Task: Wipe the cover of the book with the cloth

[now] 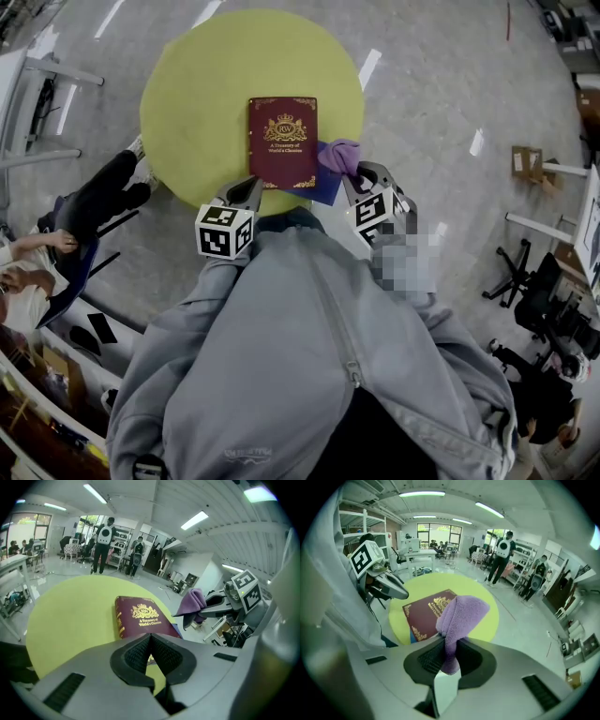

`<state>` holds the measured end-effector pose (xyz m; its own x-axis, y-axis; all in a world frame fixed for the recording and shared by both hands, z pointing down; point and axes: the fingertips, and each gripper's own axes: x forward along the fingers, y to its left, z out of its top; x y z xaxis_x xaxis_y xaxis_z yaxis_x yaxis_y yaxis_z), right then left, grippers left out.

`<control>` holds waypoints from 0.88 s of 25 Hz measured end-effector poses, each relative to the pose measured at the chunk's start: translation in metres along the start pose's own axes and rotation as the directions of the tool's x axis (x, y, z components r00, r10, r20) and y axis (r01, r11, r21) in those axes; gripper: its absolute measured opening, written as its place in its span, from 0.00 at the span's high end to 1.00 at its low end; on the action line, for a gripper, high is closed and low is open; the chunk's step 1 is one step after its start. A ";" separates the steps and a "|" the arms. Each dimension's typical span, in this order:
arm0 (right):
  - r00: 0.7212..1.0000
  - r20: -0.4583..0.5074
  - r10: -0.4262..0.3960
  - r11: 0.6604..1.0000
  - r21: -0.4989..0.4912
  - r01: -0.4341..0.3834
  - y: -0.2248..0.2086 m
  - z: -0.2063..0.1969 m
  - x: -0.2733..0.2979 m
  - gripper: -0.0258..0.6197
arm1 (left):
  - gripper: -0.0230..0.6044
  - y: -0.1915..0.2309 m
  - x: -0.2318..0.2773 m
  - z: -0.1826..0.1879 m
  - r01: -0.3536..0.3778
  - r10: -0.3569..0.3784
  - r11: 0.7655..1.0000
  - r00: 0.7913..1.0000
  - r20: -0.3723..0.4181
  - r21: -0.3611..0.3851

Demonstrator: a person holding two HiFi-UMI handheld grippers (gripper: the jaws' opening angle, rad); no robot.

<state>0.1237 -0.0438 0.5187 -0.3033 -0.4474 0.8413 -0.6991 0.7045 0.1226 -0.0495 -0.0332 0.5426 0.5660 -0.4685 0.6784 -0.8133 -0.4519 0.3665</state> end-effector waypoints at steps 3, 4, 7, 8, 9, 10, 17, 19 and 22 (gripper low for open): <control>0.985 0.143 -0.092 0.995 -0.008 0.095 -0.015 0.041 -0.025 0.85 | 0.93 -0.007 -0.015 0.034 -0.025 0.018 0.997 0.996 0.089 0.079; 0.973 0.193 -0.122 0.992 -0.005 0.125 -0.020 0.055 -0.034 0.85 | 0.93 -0.010 -0.020 0.047 -0.036 0.023 0.994 0.992 0.124 0.104; 0.922 0.333 -0.198 0.979 0.020 0.203 -0.033 0.094 -0.064 0.85 | 0.93 -0.020 -0.041 0.089 -0.071 0.031 0.985 0.971 0.237 0.160; 0.901 0.373 -0.220 0.974 0.030 0.225 -0.036 0.107 -0.074 0.85 | 0.93 -0.024 -0.049 0.103 -0.085 0.034 0.981 0.961 0.276 0.173; 0.881 0.410 -0.237 0.969 0.039 0.243 -0.039 0.118 -0.083 0.85 | 0.93 -0.027 -0.057 0.118 -0.100 0.037 0.978 0.948 0.315 0.186; 0.860 0.445 -0.251 0.966 0.051 0.255 -0.041 0.129 -0.092 0.85 | 0.93 -0.030 -0.065 0.132 -0.116 0.041 0.974 0.935 0.353 0.196; 0.721 0.622 -0.305 0.948 0.126 0.292 -0.041 0.180 -0.144 0.85 | 0.93 -0.055 -0.122 0.205 -0.223 0.061 0.951 0.816 0.575 0.215; 0.679 0.663 -0.315 0.946 0.161 0.281 -0.042 0.193 -0.158 0.85 | 0.93 -0.062 -0.135 0.220 -0.248 0.064 0.945 0.776 0.628 0.211; 0.614 0.722 -0.321 0.945 0.195 0.264 -0.041 0.208 -0.177 0.85 | 0.93 -0.071 -0.152 0.236 -0.277 0.066 0.939 0.724 0.686 0.202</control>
<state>0.0718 -0.1083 0.2553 -0.4292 -0.8980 0.0971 -0.8669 0.4397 0.2348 -0.0460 -0.1085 0.2628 0.4487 -0.8902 0.0786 -0.8936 -0.4480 0.0276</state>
